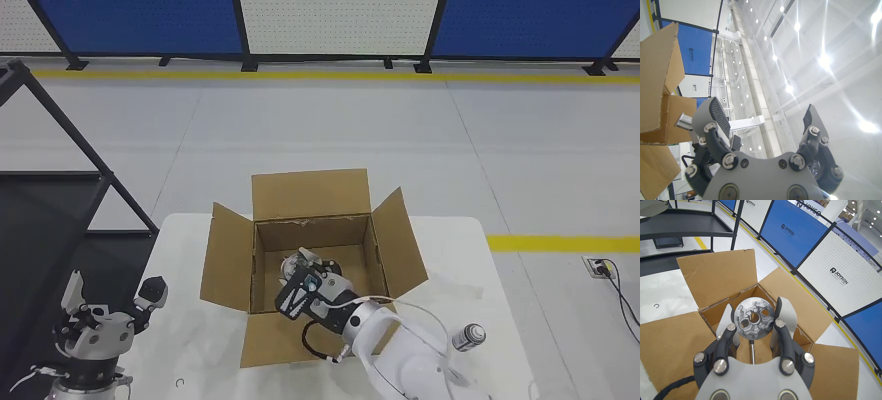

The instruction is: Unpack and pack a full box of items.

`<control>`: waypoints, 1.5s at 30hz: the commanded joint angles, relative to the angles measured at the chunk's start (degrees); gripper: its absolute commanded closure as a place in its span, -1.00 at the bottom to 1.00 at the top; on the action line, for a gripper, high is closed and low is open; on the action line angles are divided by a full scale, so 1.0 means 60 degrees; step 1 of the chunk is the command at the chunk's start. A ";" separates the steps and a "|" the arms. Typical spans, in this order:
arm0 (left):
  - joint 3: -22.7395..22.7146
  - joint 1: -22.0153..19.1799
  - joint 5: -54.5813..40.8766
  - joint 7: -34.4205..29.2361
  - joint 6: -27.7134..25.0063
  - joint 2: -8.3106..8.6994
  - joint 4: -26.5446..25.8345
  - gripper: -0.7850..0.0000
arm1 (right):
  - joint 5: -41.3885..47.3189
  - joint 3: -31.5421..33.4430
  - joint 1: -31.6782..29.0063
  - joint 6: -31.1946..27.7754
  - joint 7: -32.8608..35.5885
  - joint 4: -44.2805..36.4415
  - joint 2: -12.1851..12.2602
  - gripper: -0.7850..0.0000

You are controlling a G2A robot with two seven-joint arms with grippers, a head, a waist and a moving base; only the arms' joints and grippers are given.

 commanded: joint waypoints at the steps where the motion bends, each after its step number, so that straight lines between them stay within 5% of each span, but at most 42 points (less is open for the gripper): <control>1: 0.0000 0.0000 0.0000 0.0000 0.0000 0.0000 0.0000 -1.00 | 0.0000 0.0000 0.0000 0.0000 0.0001 0.0000 0.0000 1.00; 6: 0.0000 0.0000 0.0000 0.0000 0.0000 0.0000 0.0000 -1.00 | 0.0396 -0.0003 0.0132 0.0583 0.0276 0.0502 -0.0143 1.00; 18: 0.0000 0.0000 0.0000 0.0000 0.0000 0.0000 0.0000 -1.00 | 0.0361 -0.2678 0.3822 0.3283 0.2874 0.5247 -0.2168 1.00; 31: 0.0000 0.0000 0.0000 0.0000 0.0000 0.0000 0.0000 -1.00 | 0.1790 -0.3203 0.5116 0.3146 0.2829 0.9431 -0.3815 1.00; 45: 0.0000 0.0000 0.0000 0.0000 0.0000 0.0000 0.0000 -1.00 | 0.3048 -0.2894 0.5513 0.2870 0.1551 1.2707 -0.4952 1.00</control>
